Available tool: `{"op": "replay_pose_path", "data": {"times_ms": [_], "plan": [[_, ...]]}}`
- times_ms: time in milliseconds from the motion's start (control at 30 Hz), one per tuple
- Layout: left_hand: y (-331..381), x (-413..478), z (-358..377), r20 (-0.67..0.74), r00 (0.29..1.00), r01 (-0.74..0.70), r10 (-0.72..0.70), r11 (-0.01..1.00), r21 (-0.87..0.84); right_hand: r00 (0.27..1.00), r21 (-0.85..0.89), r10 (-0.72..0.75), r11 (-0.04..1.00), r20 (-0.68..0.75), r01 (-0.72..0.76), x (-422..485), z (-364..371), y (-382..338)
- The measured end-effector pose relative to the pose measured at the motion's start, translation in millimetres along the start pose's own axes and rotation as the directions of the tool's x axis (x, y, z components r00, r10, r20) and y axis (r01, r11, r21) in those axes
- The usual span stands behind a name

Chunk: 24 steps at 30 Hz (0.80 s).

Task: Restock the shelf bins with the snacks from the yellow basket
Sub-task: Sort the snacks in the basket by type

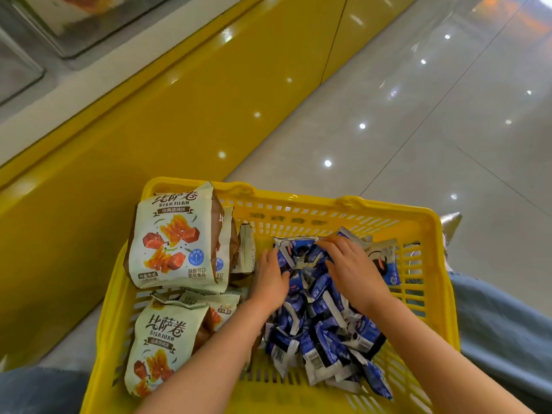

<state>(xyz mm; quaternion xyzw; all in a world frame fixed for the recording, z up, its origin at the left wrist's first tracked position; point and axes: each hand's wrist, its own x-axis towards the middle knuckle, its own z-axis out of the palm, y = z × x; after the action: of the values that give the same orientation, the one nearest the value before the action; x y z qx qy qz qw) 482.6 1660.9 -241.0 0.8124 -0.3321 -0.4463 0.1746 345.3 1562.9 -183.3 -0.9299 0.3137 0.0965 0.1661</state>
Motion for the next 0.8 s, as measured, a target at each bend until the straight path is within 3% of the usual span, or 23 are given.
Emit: {"op": "replay_pose_path", "data": {"times_ms": [100,267,400,533,667,800], "plan": [[-2,21,3,0.133,0.974,0.179,-0.183,0.983,0.041,0.986,0.006,-0.125,0.992,0.112,0.125,6,14,-5],[5,33,6,0.224,0.963,0.151,-0.149,0.988,0.009,0.941,-0.235,-0.09,0.956,0.327,0.173,5,36,-2],[12,14,-1,0.166,0.983,0.051,-0.077,0.987,0.155,0.967,-0.088,-0.083,0.99,0.241,0.107,4,34,0],[43,-38,-23,0.049,0.977,-0.212,0.207,0.968,0.136,0.997,0.128,-0.021,0.992,0.081,0.011,2,17,-11],[46,-105,-63,-0.1,0.815,-0.552,0.571,0.817,0.166,0.992,0.429,0.108,0.894,0.071,-0.128,-12,2,-44],[20,-146,-110,-0.329,0.619,-0.668,0.713,0.699,0.255,0.988,0.614,0.121,0.774,0.097,-0.155,-27,-6,-94]]}}
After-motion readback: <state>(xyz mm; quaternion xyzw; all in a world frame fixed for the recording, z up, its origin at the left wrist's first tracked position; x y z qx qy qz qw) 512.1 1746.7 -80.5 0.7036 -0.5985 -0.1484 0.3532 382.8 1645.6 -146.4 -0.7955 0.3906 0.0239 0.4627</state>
